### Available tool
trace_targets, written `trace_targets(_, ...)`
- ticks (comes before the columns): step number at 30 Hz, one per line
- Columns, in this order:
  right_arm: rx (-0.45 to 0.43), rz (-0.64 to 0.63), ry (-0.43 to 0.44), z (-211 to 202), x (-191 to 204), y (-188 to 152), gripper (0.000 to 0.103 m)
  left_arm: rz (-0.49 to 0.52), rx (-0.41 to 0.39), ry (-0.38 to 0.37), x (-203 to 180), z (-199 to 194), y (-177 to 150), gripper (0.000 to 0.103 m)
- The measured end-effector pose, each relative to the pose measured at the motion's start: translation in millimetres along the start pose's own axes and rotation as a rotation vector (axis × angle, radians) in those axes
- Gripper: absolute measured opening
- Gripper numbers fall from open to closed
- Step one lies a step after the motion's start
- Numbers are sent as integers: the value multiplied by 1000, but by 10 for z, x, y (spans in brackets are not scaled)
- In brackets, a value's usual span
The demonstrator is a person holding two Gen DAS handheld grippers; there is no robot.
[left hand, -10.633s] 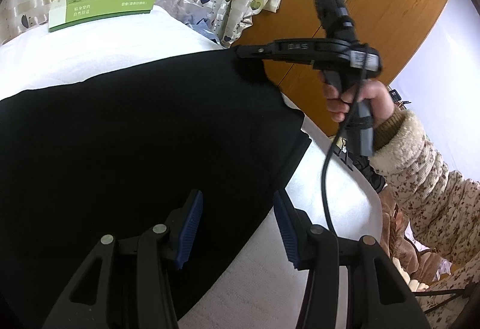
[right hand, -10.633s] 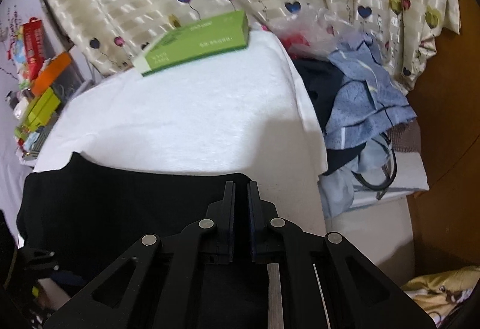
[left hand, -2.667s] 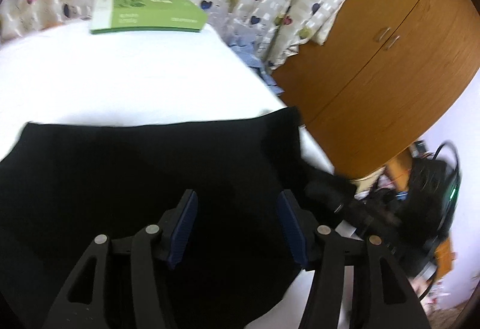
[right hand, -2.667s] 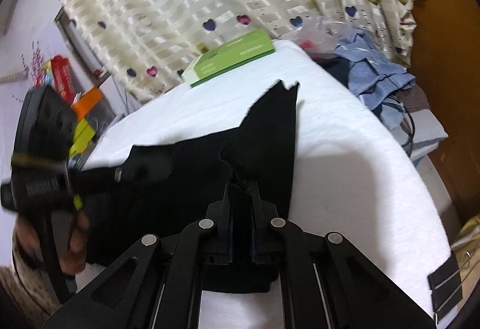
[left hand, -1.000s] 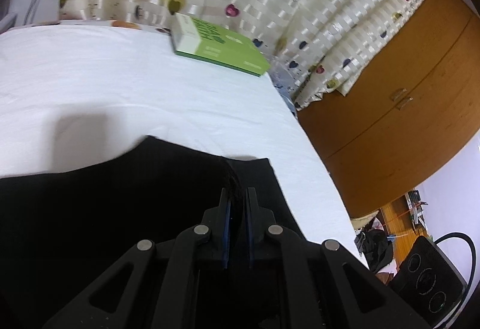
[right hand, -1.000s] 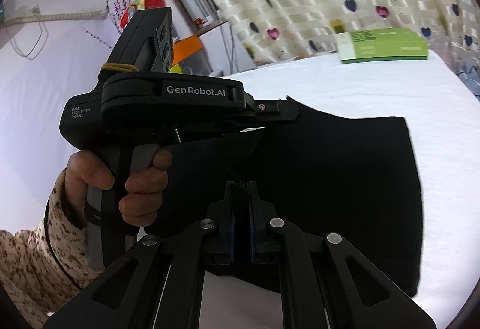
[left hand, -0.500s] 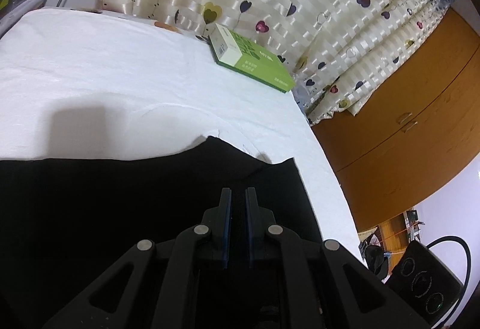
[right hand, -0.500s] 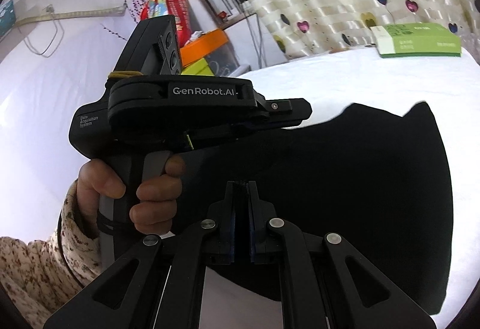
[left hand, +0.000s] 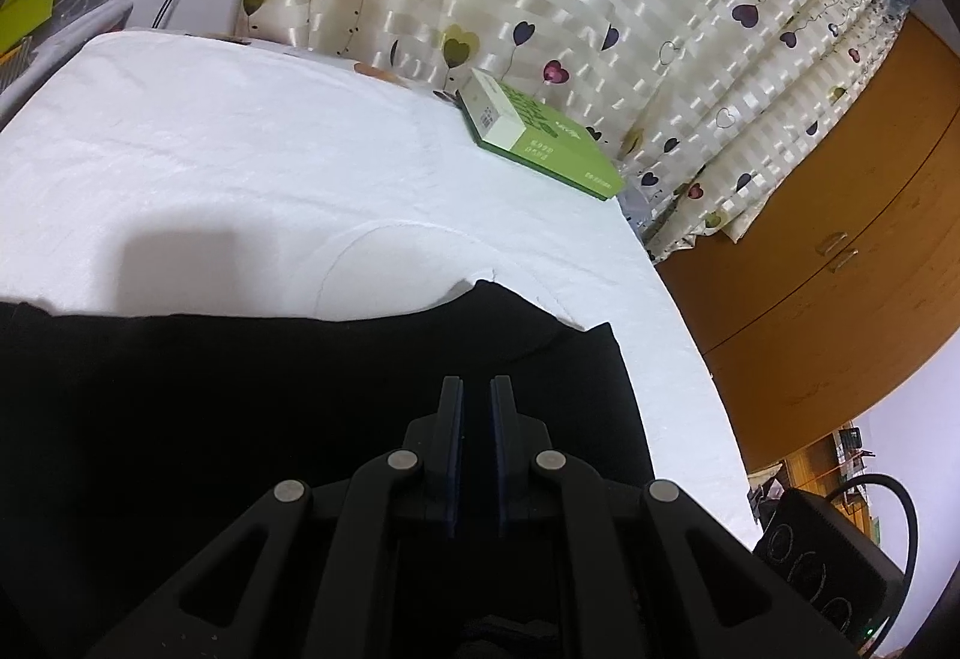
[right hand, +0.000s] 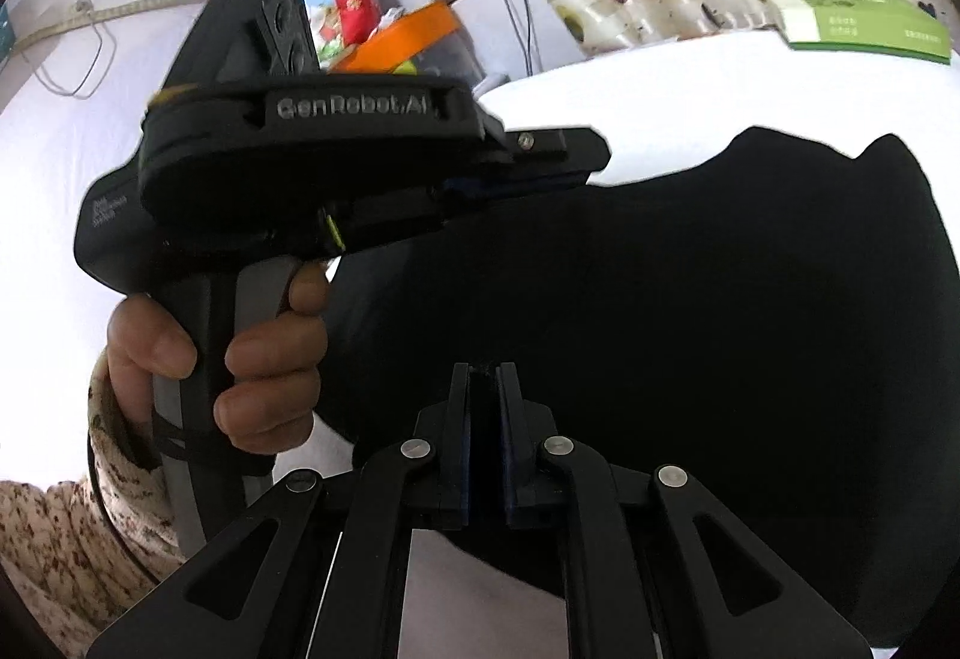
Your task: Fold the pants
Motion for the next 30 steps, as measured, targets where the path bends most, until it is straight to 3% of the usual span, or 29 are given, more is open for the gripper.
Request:
trace_targets(5, 16, 6, 58, -74, 78, -16, 22, 18, -14, 19, -41, -55, 2, 10)
trace_targets(8, -9, -54, -10, -228, 65, -17, 32, 28, -28, 27, -63, -111, 4, 11)
trace_targets(12, -68, -4, -62, -581, -227, 122, 32, 17, -36, 39, -51, -176, -5, 16)
trace_targets(13, -92, 4, -88, -676, -322, 171, 32, 16, -37, 45, -43, -187, -11, 19)
trace_targets(15, -138, 23, -221, -861, -629, 285, 32, 11, -34, 51, -22, -201, -33, 31)
trace_targets(17, -158, 41, -307, -982, -863, 363, 32, 3, -26, 54, 5, -199, -67, 34)
trace_targets(22, -85, 80, -402, -852, -1269, 440, 32, -49, 7, 80, 169, -118, -174, 40)
trace_targets(27, -14, -21, -478, -729, -1329, 342, 32, -83, 51, 97, 205, -2, -330, 40)
trace_targets(30, -17, -43, -433, -799, -1290, 442, 32, -75, 53, 112, 175, 13, -346, 40)
Point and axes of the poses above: each gripper's, at about its wrist camera, not at the fingertips, and z roughly the way its jaws point, x to its left, y to its top, the point moved 9 cm from there along z, roughly the way its jaws point, and after that the axes turned 6 degrees about z, right-handed, at the moved point
